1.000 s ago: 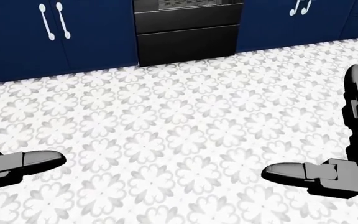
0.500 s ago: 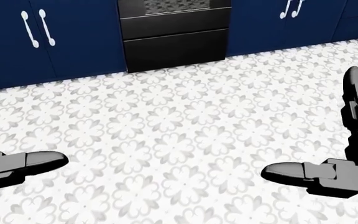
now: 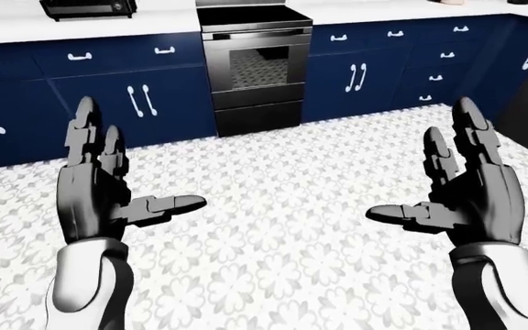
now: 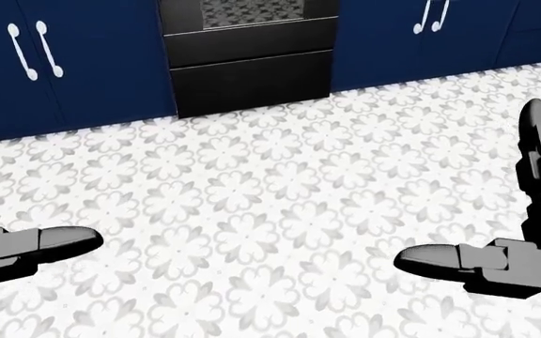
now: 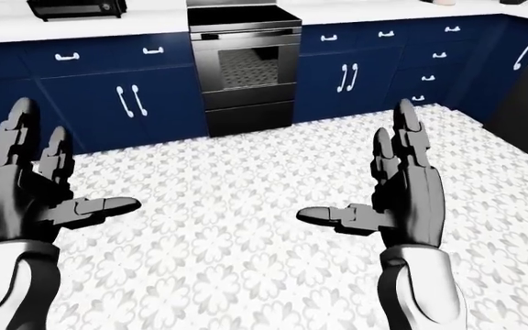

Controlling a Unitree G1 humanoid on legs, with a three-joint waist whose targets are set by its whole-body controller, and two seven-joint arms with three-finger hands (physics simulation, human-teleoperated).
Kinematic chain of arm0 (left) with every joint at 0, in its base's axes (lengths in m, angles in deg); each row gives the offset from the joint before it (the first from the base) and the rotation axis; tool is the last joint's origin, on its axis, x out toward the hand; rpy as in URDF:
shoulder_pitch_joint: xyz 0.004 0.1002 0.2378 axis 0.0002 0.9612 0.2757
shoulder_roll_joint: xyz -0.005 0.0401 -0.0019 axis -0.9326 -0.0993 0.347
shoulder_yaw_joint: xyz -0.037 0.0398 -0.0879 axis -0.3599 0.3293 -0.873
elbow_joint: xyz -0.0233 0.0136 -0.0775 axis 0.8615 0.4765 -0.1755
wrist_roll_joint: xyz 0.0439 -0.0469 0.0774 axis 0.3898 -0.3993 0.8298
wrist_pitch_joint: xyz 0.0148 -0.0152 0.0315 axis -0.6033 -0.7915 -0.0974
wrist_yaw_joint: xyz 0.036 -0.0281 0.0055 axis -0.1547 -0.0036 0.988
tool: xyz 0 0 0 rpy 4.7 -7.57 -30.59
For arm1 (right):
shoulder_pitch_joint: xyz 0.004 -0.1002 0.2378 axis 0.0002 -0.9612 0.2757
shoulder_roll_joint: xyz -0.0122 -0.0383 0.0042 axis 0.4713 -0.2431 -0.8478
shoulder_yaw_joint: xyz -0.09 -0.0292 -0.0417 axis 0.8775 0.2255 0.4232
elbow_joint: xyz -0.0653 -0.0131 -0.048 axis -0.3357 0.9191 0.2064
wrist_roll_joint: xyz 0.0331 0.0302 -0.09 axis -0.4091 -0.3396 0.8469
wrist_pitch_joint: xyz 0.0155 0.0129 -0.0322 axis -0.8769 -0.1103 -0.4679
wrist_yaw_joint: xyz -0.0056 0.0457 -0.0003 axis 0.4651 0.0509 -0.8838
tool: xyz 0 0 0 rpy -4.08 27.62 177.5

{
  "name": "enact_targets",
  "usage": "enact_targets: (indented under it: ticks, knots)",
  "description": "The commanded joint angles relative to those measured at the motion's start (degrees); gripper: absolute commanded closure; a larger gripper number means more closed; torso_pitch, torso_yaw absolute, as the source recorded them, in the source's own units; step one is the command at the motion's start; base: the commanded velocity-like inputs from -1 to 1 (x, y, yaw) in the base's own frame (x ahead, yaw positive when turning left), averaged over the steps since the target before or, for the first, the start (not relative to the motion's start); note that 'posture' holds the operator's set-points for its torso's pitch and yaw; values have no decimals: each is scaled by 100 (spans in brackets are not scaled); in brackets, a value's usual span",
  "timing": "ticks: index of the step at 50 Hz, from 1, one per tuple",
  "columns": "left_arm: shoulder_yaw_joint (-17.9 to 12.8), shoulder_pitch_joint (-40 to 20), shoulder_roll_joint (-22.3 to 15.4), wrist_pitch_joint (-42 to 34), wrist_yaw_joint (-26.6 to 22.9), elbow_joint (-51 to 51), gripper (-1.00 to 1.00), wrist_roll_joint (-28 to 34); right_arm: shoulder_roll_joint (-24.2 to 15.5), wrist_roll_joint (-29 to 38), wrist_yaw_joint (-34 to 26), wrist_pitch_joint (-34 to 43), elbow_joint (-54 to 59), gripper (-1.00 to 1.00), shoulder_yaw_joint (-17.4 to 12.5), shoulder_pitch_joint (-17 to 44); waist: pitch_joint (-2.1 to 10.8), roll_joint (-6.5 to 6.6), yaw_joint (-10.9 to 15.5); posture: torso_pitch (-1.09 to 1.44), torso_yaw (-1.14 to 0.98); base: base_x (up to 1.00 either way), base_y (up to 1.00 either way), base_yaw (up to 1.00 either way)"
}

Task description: Navigate to the stove.

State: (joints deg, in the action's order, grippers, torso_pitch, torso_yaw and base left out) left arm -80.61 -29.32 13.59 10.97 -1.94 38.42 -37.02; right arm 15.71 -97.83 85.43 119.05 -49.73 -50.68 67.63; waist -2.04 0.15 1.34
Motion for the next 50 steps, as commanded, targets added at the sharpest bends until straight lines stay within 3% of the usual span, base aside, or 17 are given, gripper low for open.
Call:
enact_targets:
  ticks: [1,4,5,7,13,17,18,20,25,27,29,30,32,40,42,44,50]
  knots:
    - [30,-84,-14,171,-27,-130,-100,-18,-41,20,7,-165,-107,-100,-20,59,35,-7,-6,0,0,20,-13,0]
    - [34,-60,-7,177,-30,-145,-100,-19,-33,28,6,-171,-117,-100,-12,45,171,-537,-33,0,0,18,-13,0]
    - [31,-56,-5,173,-27,-155,-100,-19,-32,33,4,-171,-119,-100,-6,40,84,-274,-99,0,0,18,-13,0]
    - [28,-63,-6,148,-26,-168,-100,-26,-27,41,-2,-193,-103,-100,-4,35,60,-336,-107,0,0,18,-12,0]
    - [29,-64,-6,153,-23,-161,-100,-22,-16,60,-21,-258,-51,-100,4,15,-33,-6,-123,0,0,18,-13,0]
    - [22,-52,0,170,-26,-153,-100,-31,-13,64,-14,-226,-82,-100,8,17,103,505,-157,0,0,18,-13,0]
    - [15,-57,-3,163,-25,-154,-100,-34,-11,66,-19,-235,-72,-100,11,16,50,280,-73,0,0,17,-13,0]
    - [17,-55,-5,179,-28,-138,-100,-31,-10,82,-25,-267,-46,-100,22,11,47,365,-76,0,0,18,-13,0]
    - [43,-46,1,167,-20,-156,-100,-17,-17,75,-23,-201,-94,-100,16,27,48,156,-33,0,0,18,-12,0]
    - [60,-47,5,184,-24,-133,-100,1,-15,89,-28,-207,-87,-100,32,26,37,-64,-4,0,0,18,-2,0]
    - [63,-59,7,186,-24,-120,-100,6,-17,85,-32,-198,-81,-100,19,42,121,-472,-18,0,0,18,0,0]
    - [63,-71,6,182,-23,-113,-100,5,-18,82,-37,-203,-70,-100,13,45,115,-338,-78,0,0,18,0,0]
    - [72,-69,4,183,-24,-116,-100,13,-24,71,-33,-174,-83,-100,3,63,50,-344,-101,0,0,18,0,0]
    - [82,-59,17,183,-32,-123,-100,25,-154,572,-64,-404,186,-100,226,-4,-77,105,-186,0,0,16,0,0]
    - [73,-59,18,173,-32,-131,-100,19,-97,712,-204,-420,202,-100,303,-1,123,307,-262,0,0,0,0,0]
    - [67,-67,14,166,-31,-131,-100,14,-43,884,-297,-413,222,-100,363,-15,60,151,-251,0,0,0,0,0]
    - [47,-63,8,121,-23,-177,-100,-6,84,585,-442,-180,-67,-100,194,9,254,26,-98,0,0,0,0,7]
